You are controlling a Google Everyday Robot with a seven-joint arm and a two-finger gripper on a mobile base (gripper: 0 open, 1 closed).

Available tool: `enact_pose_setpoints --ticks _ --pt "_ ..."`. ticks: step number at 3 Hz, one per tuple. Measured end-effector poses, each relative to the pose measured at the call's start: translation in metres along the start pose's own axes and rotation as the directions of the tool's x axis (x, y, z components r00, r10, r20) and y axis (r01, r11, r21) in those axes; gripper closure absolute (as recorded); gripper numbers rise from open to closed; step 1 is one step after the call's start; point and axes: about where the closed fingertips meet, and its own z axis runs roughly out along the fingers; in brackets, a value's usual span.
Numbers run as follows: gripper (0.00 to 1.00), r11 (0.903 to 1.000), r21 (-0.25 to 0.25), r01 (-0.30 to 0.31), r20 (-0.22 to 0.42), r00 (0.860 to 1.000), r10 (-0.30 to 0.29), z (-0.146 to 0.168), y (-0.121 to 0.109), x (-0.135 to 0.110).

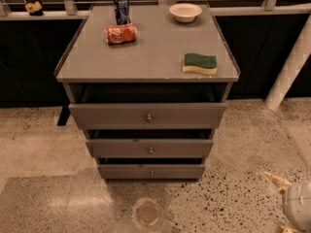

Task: Open middle drawer

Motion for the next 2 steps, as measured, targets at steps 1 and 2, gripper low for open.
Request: enact_pose_setpoints --ticks 1,2 --pt "0.0 0.9969 -0.057 -0.054 0.048 0.997 0.057 0.05 -0.005 0.02" --pt "0.0 0.9913 -0.093 -0.094 0.098 0.99 0.103 0.096 -0.014 0.025"
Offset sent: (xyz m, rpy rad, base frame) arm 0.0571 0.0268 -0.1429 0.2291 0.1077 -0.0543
